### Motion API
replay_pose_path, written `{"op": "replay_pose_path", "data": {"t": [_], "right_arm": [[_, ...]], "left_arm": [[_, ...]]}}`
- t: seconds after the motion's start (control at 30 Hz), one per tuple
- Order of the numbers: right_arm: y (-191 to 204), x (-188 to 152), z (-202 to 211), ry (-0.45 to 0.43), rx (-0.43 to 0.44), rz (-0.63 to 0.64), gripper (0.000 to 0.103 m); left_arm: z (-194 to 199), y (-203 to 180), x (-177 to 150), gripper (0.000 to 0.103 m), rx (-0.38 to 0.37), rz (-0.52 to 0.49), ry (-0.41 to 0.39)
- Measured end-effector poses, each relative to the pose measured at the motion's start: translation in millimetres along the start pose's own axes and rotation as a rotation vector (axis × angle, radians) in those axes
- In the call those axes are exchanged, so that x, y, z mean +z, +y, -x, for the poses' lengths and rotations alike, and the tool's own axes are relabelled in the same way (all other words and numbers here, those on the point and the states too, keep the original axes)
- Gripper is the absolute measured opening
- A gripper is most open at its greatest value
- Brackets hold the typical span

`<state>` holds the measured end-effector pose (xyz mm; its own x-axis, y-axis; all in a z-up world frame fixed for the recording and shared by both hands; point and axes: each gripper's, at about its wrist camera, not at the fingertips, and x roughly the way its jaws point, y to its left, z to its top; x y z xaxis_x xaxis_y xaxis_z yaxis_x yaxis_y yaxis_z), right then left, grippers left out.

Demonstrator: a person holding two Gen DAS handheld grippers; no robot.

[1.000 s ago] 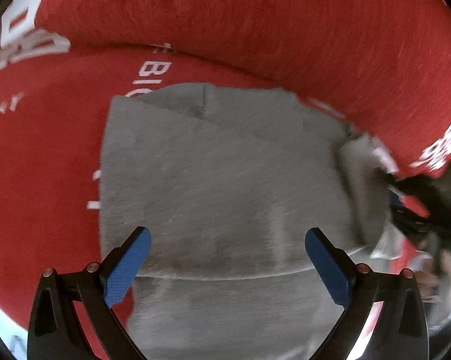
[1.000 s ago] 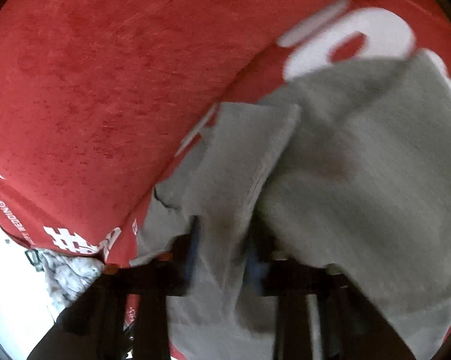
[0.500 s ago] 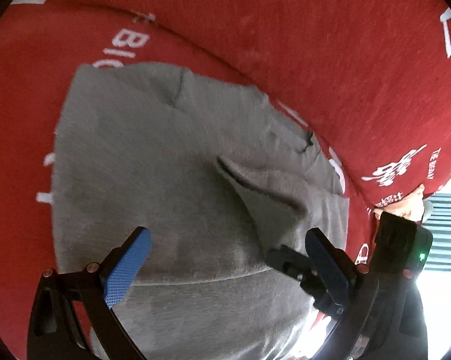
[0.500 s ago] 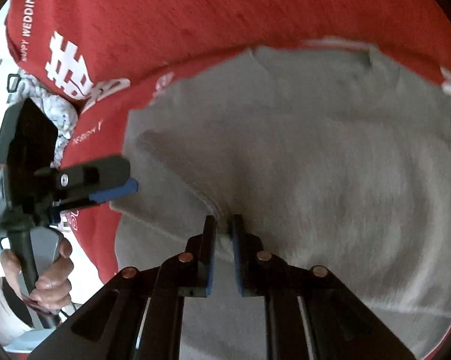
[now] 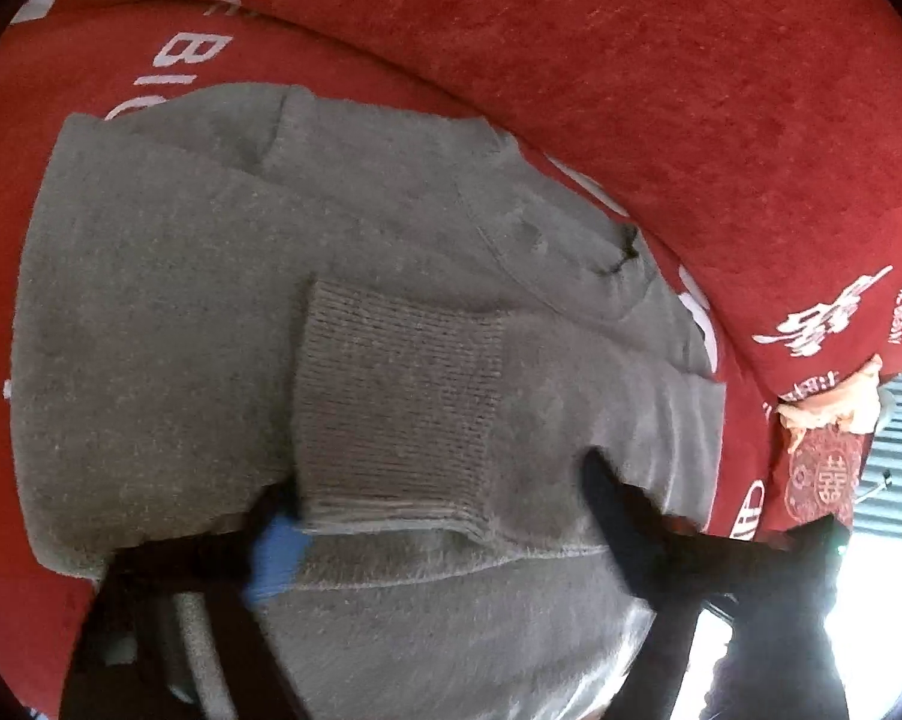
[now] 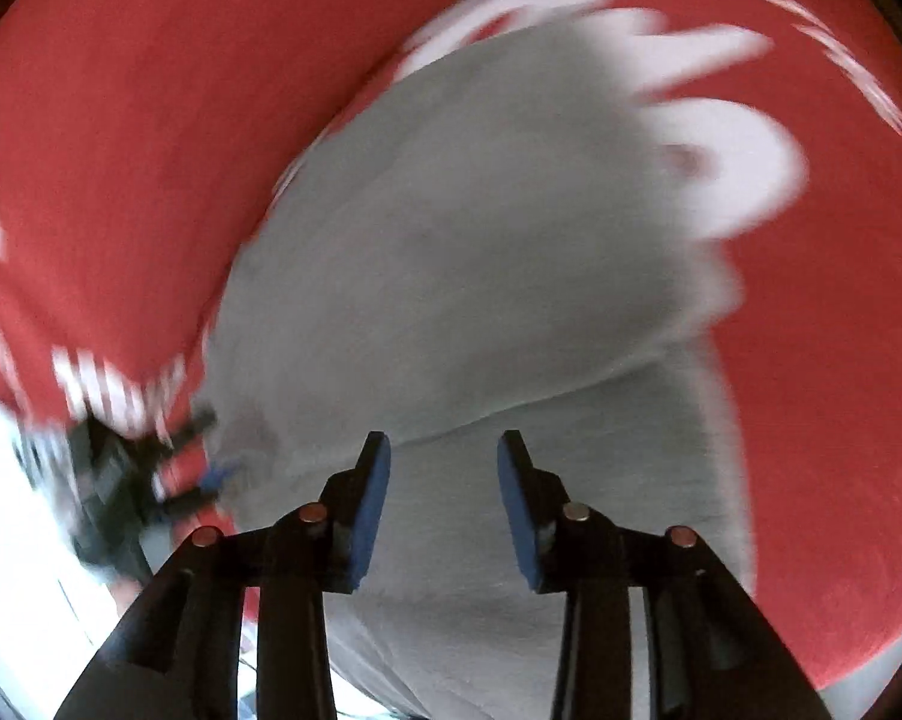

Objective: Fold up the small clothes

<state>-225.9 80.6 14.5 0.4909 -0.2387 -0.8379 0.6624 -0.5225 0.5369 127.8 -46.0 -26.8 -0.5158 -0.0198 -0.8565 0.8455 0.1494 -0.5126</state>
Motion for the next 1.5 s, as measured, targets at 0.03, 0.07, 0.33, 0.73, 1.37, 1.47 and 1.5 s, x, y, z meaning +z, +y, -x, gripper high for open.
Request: {"op": "replay_pose_path", "data": {"t": [0.03,0.07,0.33,0.73,1.37,1.47,1.5], "right_arm": [[-11.5,3.5,4.5,-0.022,0.013,-0.051,0.041],[-23.2,7.8,8.0,-0.045,0.032,-0.107,0.042],[-35.1,35.0,25.2,-0.115,0.033,-0.117,0.009],[-27.1,28.0,5.9,-0.007,-0.092,0.003,0.01],[-35.7,108.0,-0.1,-0.004,-0.028,-0.014,0.008],[-10.7,102.3,9.6,-0.021,-0.15,0.161,0.008],[-6.4,100.9,10.6,-0.023,-0.188,0.201,0.008]], "left_arm": [[-0.2,0.0,0.8,0.037,-0.002,0.001,0.001],[-0.1,1.8,1.3,0.023,-0.009,0.002,0.009],[36.0,-16.9,-12.2,0.009,-0.01,-0.099,-0.064],[26.9,9.0,-29.1,0.048,0.235,-0.128,-0.034],[23.7,-32.0,-28.0,0.071,0.413,-0.174,-0.12],[18.5,-32.0,-29.9,0.071,0.456,-0.187,-0.12],[13.9,-30.4,-30.6,0.071,0.483,-0.193,-0.112]]}}
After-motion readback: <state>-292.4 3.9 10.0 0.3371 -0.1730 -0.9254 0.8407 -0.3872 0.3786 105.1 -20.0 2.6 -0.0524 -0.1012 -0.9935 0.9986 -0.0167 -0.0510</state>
